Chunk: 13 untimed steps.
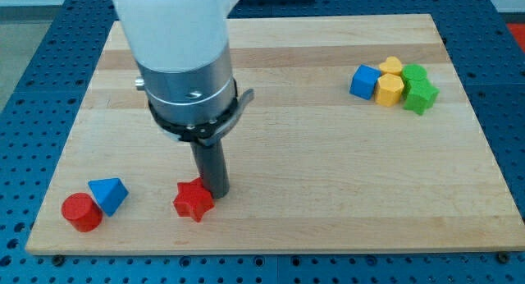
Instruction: Move the red star closer to blue triangle
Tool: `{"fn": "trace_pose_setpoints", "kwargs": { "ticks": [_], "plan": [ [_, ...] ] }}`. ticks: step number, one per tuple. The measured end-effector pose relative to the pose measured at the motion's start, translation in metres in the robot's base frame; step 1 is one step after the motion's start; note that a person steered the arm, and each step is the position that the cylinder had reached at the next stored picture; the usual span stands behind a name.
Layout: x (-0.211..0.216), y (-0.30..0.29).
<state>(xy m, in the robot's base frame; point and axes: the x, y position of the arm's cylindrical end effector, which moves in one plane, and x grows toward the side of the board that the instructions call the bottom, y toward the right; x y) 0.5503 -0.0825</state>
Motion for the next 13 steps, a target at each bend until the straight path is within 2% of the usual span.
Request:
{"fn": "trace_pose_setpoints", "kwargs": {
  "ticks": [2,3,5,13],
  "plan": [
    [0.000,-0.028],
    [0.001,0.023],
    [0.036,0.035],
    [0.036,-0.085]
  ]
}}
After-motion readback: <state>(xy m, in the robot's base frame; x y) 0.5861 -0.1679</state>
